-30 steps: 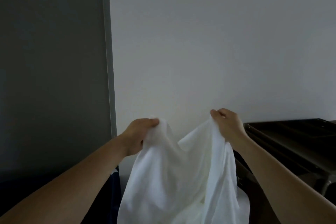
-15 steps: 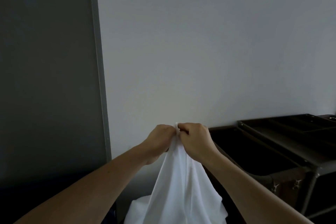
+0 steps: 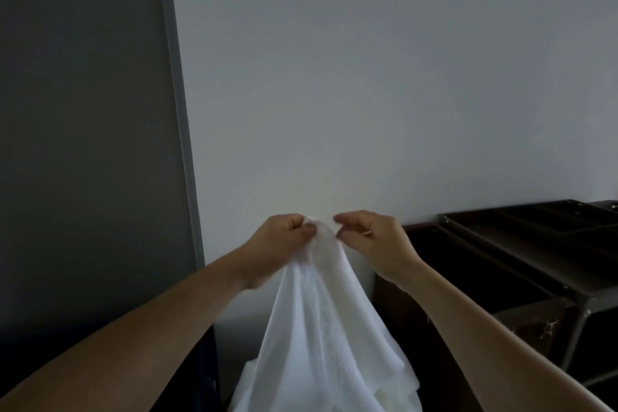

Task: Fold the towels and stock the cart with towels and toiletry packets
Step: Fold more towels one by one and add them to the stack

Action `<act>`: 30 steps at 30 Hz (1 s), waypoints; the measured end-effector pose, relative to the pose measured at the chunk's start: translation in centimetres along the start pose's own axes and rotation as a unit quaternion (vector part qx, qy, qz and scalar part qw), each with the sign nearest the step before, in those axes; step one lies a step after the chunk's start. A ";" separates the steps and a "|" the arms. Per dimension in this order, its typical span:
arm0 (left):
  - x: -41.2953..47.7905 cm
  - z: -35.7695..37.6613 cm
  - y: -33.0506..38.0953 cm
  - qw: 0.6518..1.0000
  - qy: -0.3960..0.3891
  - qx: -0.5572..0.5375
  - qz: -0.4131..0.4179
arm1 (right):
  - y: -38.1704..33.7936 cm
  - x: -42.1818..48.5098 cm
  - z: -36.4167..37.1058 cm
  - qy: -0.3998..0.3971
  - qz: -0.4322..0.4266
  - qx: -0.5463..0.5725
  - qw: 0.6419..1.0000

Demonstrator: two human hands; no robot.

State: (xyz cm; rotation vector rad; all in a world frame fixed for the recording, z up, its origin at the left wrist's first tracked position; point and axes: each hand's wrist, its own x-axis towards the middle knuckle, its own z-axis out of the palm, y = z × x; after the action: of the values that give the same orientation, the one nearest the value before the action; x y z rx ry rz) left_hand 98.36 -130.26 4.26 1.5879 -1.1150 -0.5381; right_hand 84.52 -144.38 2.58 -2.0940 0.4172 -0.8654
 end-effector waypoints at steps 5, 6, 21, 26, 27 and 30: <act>1.1 -2.5 6.5 0.983 -0.044 -0.169 0.058 | -1.2 0.4 -1.1 -0.085 0.013 0.219 0.972; 1.7 -3.2 8.1 0.980 -0.040 -0.178 0.080 | -2.2 0.6 -1.3 -0.088 0.005 0.237 0.967; 6.8 -3.2 11.9 0.990 0.001 0.070 0.123 | -3.3 3.3 -2.6 0.187 -0.095 0.029 0.977; 7.0 -2.4 13.7 0.959 0.062 0.175 0.215 | -3.4 2.3 -3.2 0.161 -0.100 0.018 0.982; 7.2 -2.3 13.9 0.951 0.083 0.187 0.233 | -3.4 2.0 -3.2 0.144 -0.089 0.038 0.985; 7.6 -2.6 14.3 0.916 0.147 0.239 0.285 | -3.3 1.2 -3.4 0.084 -0.043 0.084 0.992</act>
State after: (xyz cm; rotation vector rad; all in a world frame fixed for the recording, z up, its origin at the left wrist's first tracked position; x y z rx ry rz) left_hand 98.45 -135.36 19.83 1.5687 -1.4603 0.3821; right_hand 82.98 -144.90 7.15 -1.9032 0.3317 -1.0944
